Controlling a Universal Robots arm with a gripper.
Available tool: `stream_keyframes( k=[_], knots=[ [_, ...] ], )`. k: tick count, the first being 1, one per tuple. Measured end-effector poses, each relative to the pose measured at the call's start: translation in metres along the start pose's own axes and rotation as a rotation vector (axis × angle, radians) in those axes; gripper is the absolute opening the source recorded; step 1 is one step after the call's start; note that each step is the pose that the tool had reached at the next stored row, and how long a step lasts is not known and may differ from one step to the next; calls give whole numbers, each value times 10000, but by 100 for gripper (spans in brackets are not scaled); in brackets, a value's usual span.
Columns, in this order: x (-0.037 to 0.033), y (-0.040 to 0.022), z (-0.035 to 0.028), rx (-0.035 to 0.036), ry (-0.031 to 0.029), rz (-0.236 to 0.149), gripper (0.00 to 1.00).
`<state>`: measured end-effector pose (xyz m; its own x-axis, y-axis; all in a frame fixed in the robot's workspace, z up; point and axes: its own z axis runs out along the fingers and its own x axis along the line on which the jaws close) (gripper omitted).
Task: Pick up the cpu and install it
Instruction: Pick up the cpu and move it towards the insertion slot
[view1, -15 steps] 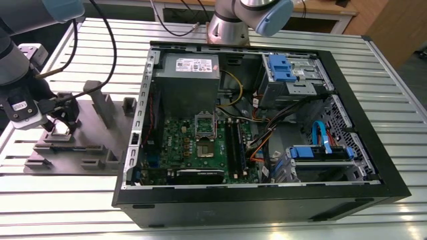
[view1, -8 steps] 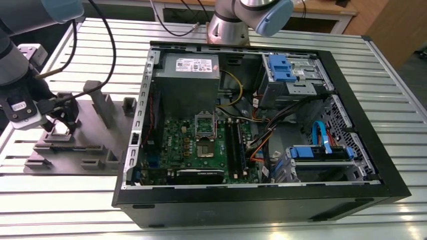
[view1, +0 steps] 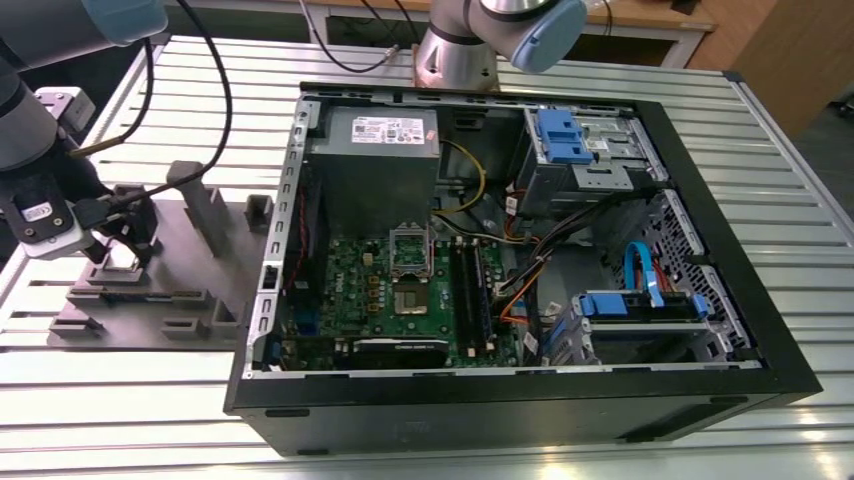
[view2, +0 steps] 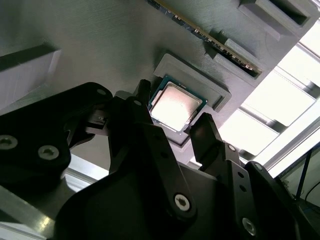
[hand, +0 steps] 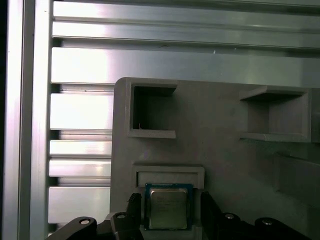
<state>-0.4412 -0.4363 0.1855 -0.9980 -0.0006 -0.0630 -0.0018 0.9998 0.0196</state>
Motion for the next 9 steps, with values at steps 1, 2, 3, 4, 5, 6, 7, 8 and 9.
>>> stream_keyframes(
  k=[1, 2, 3, 4, 5, 6, 7, 8, 9],
  knots=[
    [0, 0, 0, 0, 0, 0, 59],
    [0, 0, 0, 0, 0, 0, 59],
    [0, 0, 0, 0, 0, 0, 59],
    [0, 0, 0, 0, 0, 0, 59],
    [0, 0, -1, 0, 1, 0, 59],
    [0, 0, -1, 0, 1, -10, 59],
    [1, 0, -1, -1, 2, -32, 59],
    [1, 0, -2, -4, 3, -78, 59],
    [1, 0, -2, -7, 5, -135, 59]
  ],
)
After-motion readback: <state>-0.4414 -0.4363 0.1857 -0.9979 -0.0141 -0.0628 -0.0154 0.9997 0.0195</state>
